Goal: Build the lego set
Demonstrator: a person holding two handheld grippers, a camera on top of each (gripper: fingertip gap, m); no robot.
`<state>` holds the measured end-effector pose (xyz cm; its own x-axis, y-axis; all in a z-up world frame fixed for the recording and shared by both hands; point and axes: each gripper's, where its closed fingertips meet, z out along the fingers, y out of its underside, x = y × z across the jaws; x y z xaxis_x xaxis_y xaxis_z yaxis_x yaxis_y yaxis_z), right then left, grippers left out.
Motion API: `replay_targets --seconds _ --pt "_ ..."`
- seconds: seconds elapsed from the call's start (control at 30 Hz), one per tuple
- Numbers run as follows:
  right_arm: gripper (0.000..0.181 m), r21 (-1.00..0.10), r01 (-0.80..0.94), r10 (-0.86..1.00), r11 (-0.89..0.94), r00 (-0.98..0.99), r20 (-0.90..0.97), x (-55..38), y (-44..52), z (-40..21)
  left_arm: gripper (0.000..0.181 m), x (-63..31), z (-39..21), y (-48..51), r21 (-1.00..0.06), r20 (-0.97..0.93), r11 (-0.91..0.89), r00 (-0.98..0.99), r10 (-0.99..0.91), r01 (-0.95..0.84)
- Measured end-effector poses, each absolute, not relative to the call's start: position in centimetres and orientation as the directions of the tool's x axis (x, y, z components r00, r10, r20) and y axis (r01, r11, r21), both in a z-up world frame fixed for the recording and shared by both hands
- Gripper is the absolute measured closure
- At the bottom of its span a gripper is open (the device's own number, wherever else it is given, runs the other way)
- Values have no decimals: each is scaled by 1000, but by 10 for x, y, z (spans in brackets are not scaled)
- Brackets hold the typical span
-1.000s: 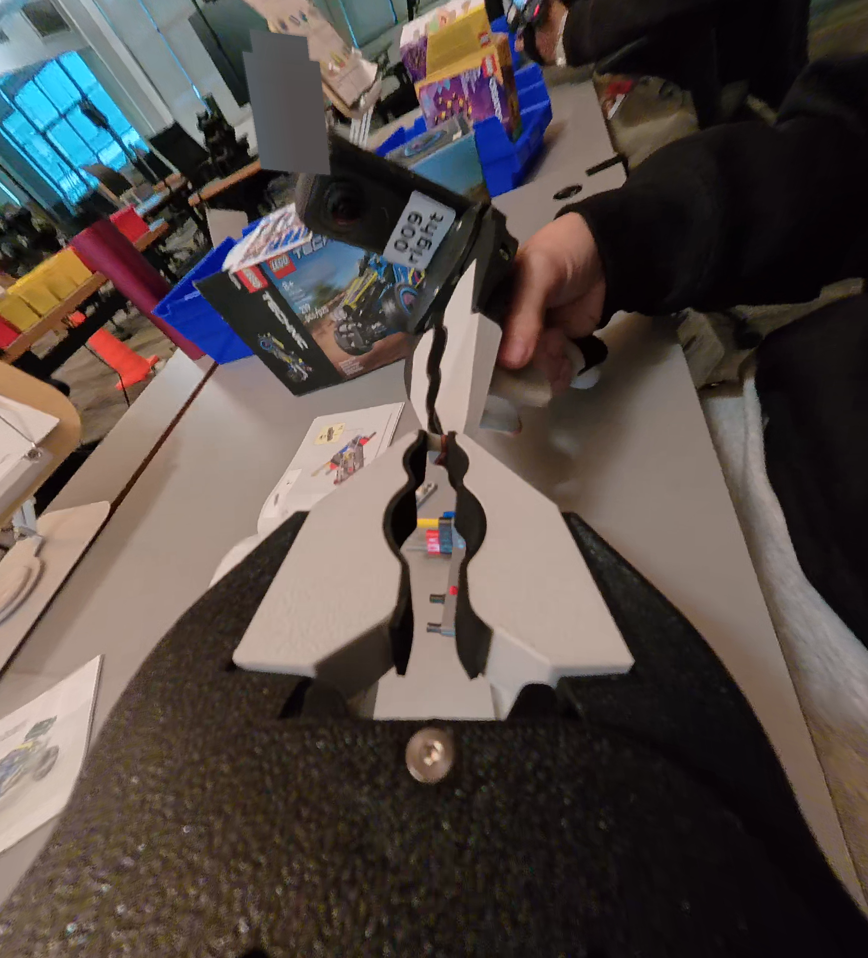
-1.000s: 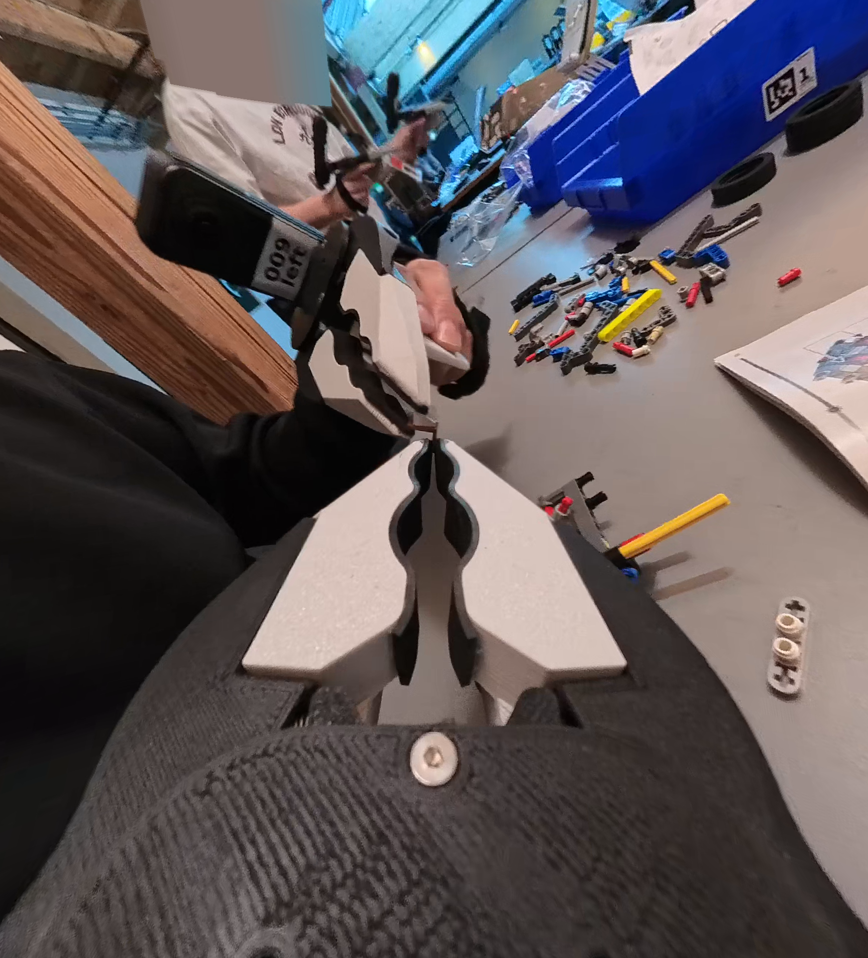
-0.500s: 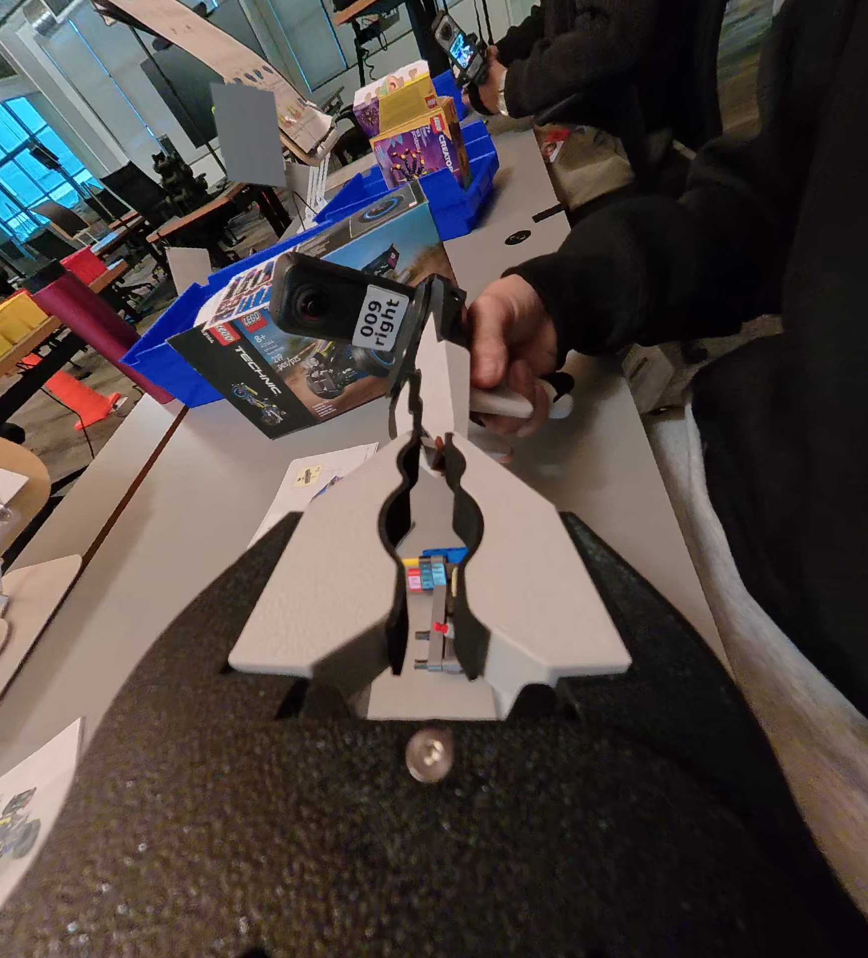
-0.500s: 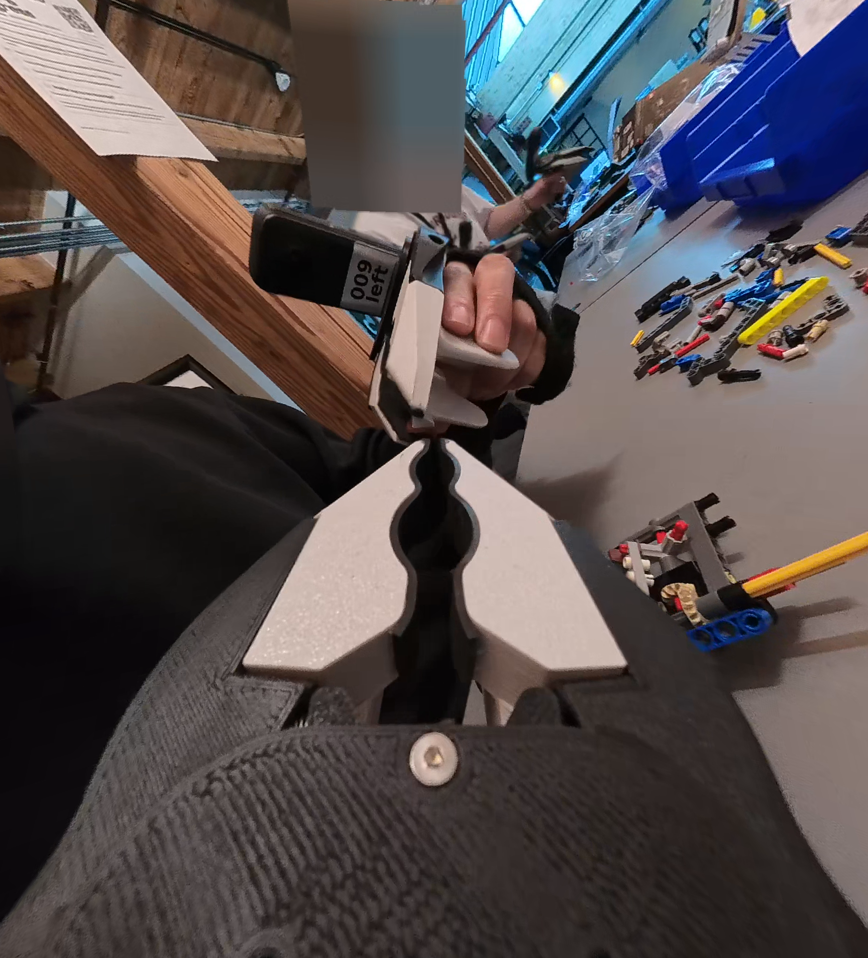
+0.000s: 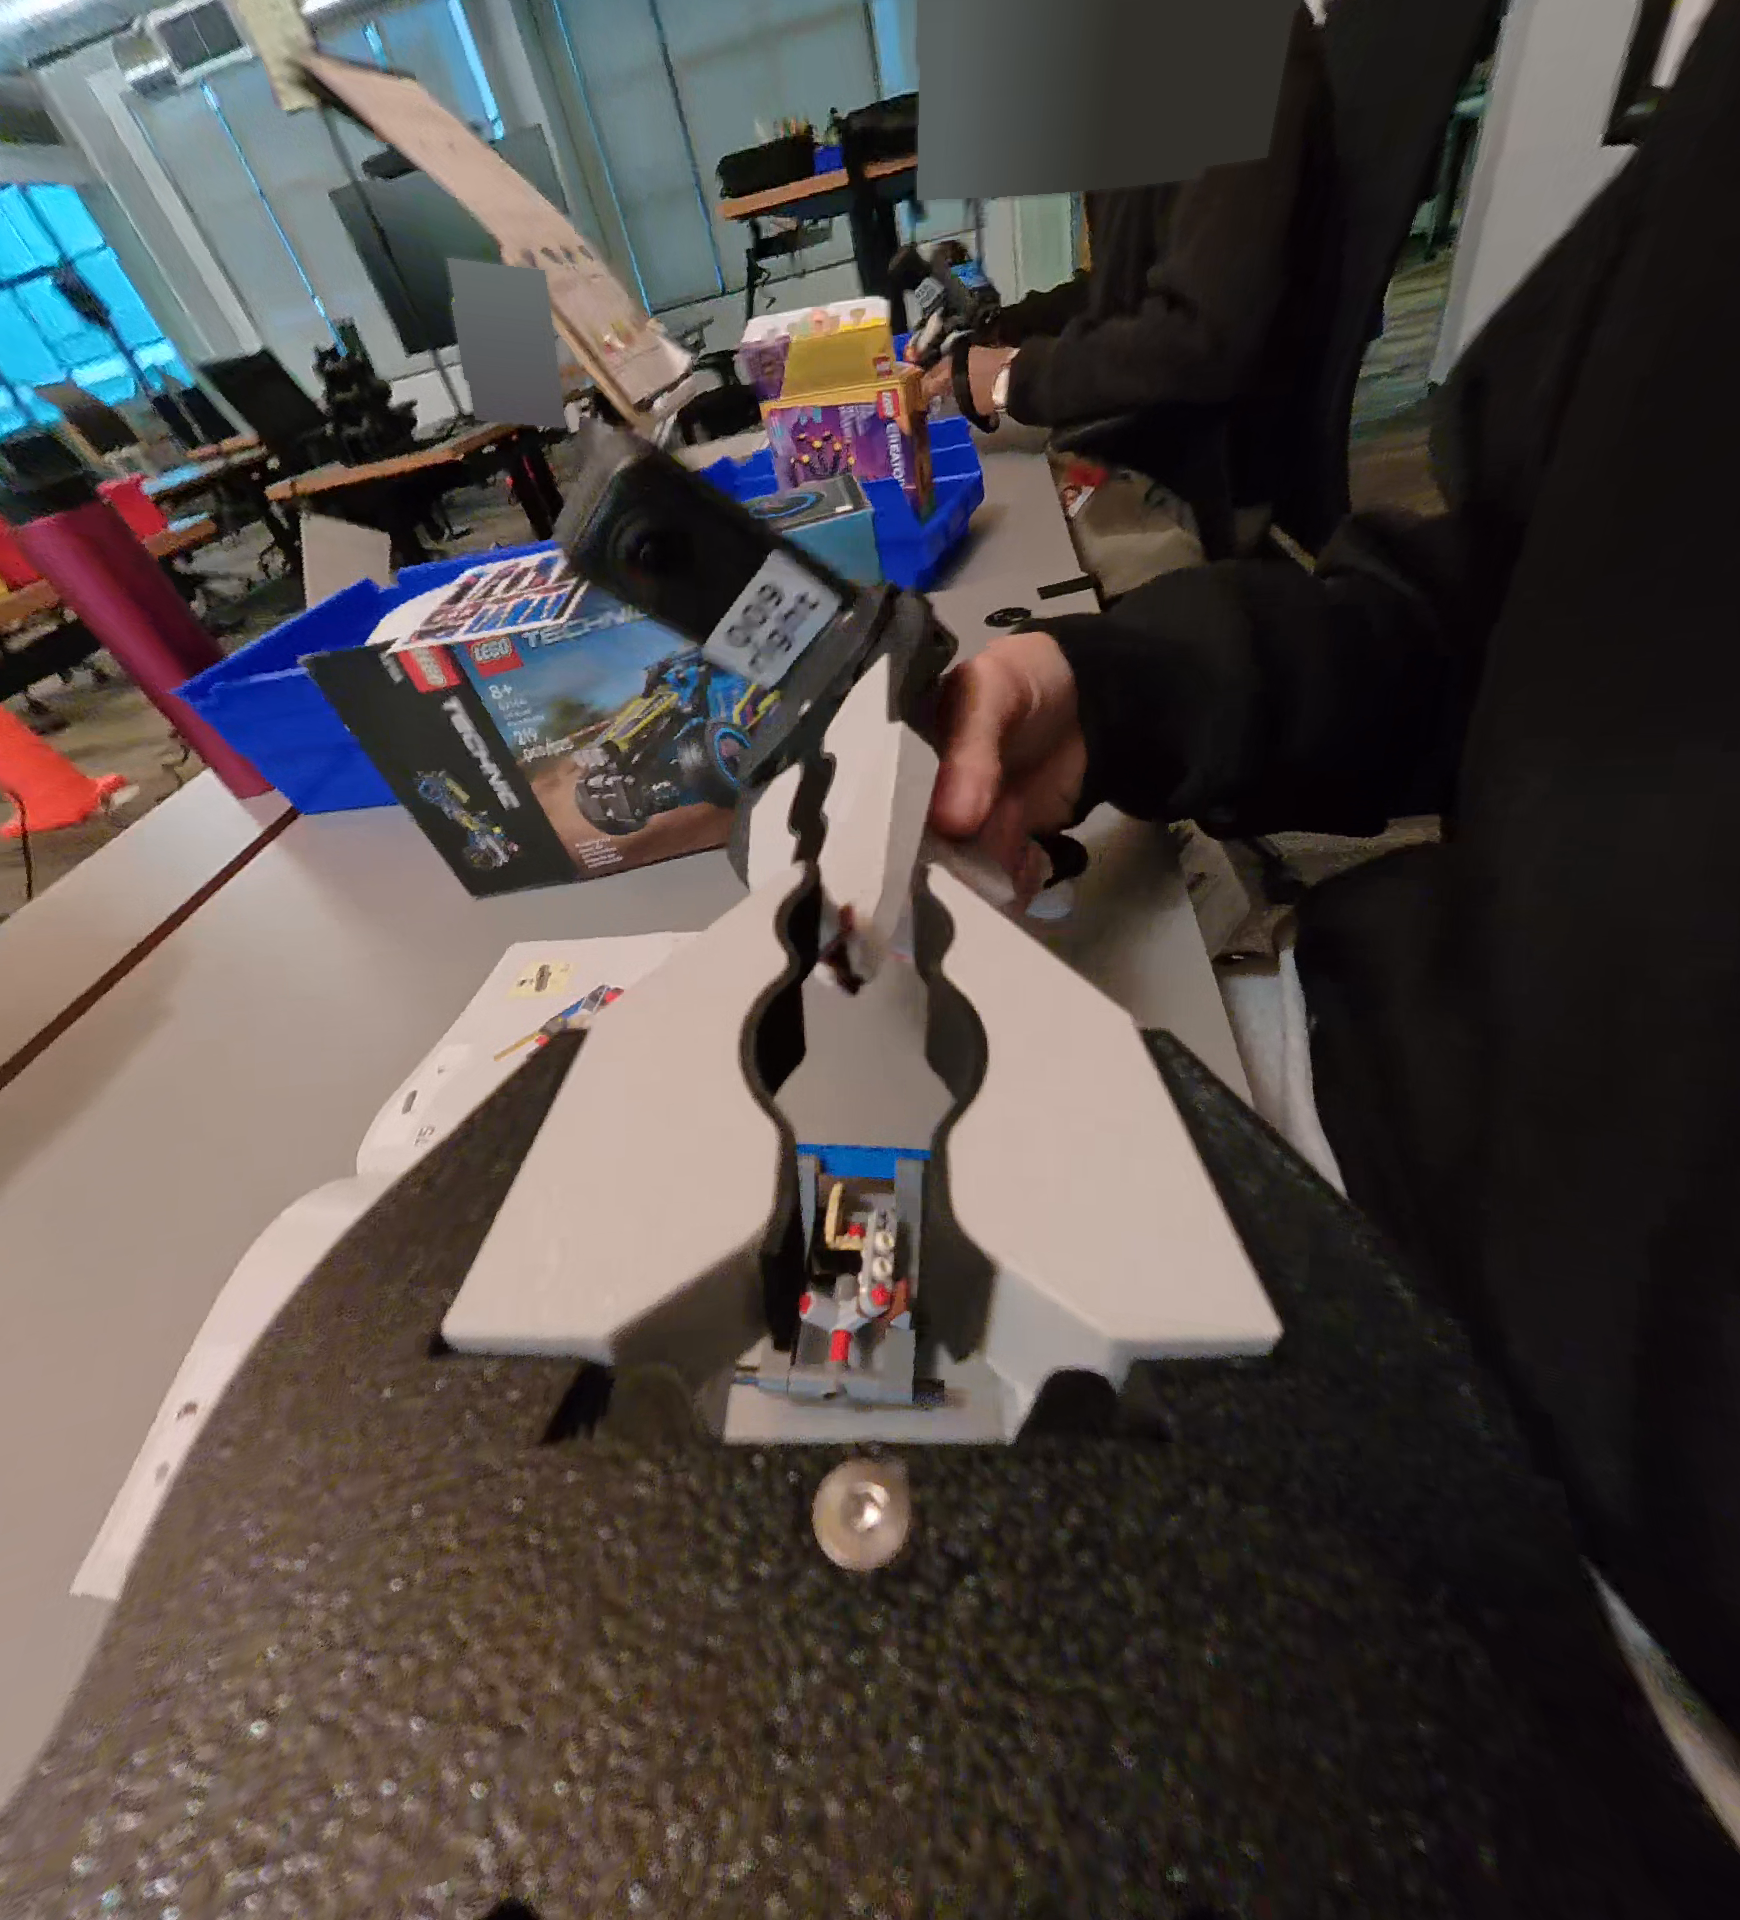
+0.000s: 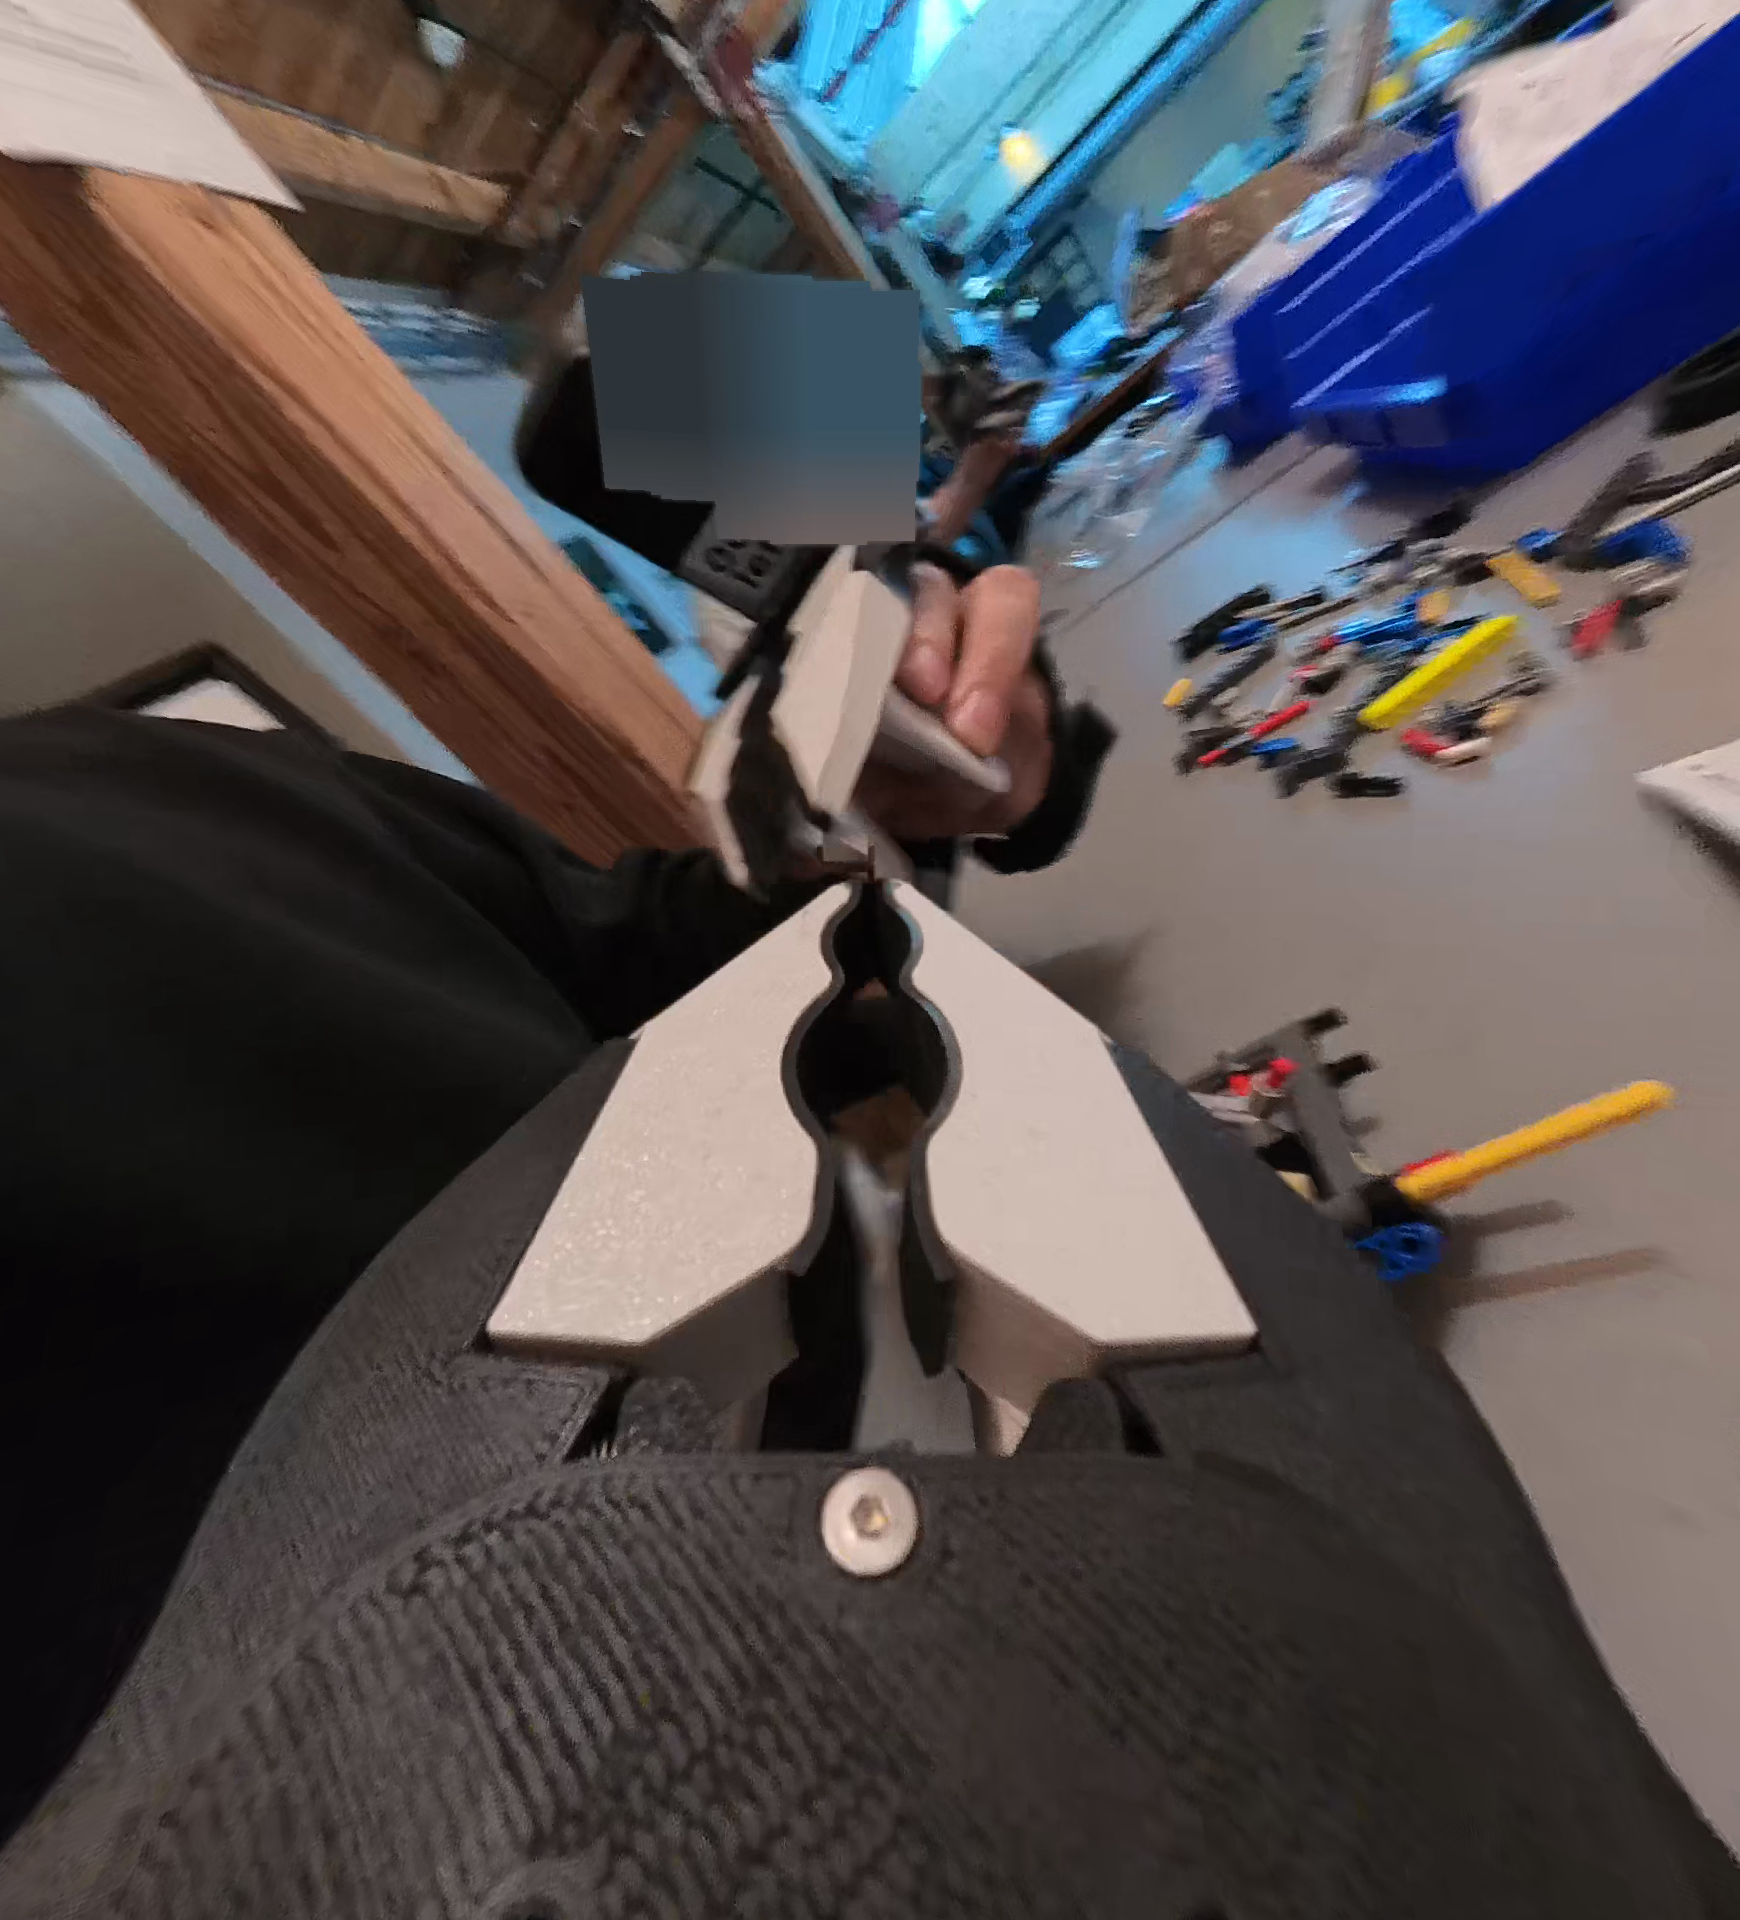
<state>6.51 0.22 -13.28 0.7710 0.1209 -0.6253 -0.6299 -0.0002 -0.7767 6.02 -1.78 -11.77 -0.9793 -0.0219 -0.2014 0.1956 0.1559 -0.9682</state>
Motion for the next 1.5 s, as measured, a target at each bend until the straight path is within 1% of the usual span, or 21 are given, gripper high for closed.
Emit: replay_targets --seconds 0.1,0.2,0.27,0.3,0.4,0.5,0.57,0.67,0.8,1.0,1.1,1.2,1.23,1.3,1.4,1.5 --pt "181 -883 -469 -119 0 877 -465 86 -2 -136 161 74 -107 -15 -979 -125 180 -982 -144 98" --pt "181 -977 -211 -377 -43 909 -179 107 -9 -131 157 101 -105 -9 -979 -28 196 -927 -375 -50" --pt "181 -996 -51 -482 -77 876 -7 113 -12 -121 154 108 -109 -9 -973 54 174 -884 -464 -151" --pt "181 -995 9 -515 -101 855 60 113 -12 -118 151 107 -110 -12 -971 92 153 -874 -476 -185" --pt "181 -974 154 -583 -164 781 222 113 -14 -110 153 103 -112 -20 -967 141 117 -857 -496 -227" --pt "181 -932 250 -611 -261 705 360 114 -16 -107 157 101 -108 -23 -973 136 92 -848 -512 -211" --pt "181 -910 297 -617 -289 669 414 113 -16 -103 165 101 -104 -23 -980 107 89 -845 -525 -179" --pt "181 -893 319 -615 -316 648 449 111 -15 -102 168 100 -103 -23 -982 76 105 -845 -530 -155" --pt "181 -889 333 -607 -315 649 458 109 -12 -102 174 99 -99 -22 -986 64 99 -844 -533 -137" --pt "181 -911 297 -600 -285 686 411 109 -11 -105 175 100 -103 -21 -981 29 147 -848 -529 -125" --pt "181 -909 300 -598 -289 685 416 110 -11 -105 175 100 -104 -20 -981 47 135 -848 -528 -139" --pt "181 -924 274 -594 -265 709 380 110 -10 -107 175 101 -106 -20 -982 56 126 -851 -522 -142" --pt "181 -939 244 -585 -244 735 343 110 -10 -109 174 101 -106 -20 -982 48 134 -855 -517 -136" --pt "181 -981 106 -558 -160 810 179 110 -8 -113 158 100 -104 -17 -983 -38 175 -865 -500 -59" --pt "181 -987 -156 -456 -38 882 -122 108 -8 -124 159 97 -99 -10 -946 -257 299 -857 -446 128" --pt "181 -960 -279 -387 2 885 -258 105 -5 -129 159 94 -106 -8 -839 -464 465 -818 -339 284"
